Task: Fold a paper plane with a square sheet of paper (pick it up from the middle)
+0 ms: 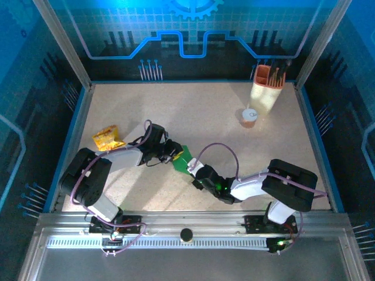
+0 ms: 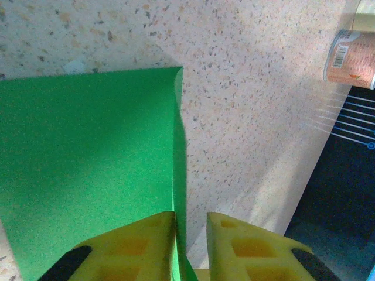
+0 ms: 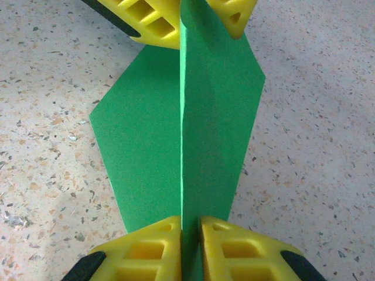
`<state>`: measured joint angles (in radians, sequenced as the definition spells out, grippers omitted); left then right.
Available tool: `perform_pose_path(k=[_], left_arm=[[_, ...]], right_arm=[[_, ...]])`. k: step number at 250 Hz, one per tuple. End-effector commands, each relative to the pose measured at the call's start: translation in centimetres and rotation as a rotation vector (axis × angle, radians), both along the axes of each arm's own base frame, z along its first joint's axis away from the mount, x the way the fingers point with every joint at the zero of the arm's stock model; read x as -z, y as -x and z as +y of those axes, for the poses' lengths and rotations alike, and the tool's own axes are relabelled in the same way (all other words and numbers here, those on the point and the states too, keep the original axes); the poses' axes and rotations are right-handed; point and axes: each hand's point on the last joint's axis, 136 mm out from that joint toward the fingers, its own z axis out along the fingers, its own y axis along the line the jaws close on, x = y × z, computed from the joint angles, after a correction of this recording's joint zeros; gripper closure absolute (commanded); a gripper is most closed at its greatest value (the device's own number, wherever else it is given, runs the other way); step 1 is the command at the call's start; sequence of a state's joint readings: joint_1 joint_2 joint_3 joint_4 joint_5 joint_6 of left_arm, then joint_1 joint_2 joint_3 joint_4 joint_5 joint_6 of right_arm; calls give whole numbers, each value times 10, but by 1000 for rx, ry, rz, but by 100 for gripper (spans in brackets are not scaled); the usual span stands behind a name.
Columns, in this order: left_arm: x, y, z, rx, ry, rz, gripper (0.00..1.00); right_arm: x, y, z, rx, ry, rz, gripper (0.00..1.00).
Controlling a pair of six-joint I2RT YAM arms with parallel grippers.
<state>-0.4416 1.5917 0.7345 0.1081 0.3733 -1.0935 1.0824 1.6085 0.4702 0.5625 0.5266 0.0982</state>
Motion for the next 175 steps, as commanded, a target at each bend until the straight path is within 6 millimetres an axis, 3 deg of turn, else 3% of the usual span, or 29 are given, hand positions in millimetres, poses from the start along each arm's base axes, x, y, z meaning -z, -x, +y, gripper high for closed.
perform_pose_path(k=[1,66,175], left_arm=[[-5,-3,-3,18,-9,-7,85],[-6,-3,-3,18,-6,-10,96],[-7,-3,-4,24,-6,-9,96]], right_arm=[[-3,-2,-2,12,-36,6,82],[0,-1,-6,15,-16,5,79],[-4,-3,-4,16,-36,-8,79]])
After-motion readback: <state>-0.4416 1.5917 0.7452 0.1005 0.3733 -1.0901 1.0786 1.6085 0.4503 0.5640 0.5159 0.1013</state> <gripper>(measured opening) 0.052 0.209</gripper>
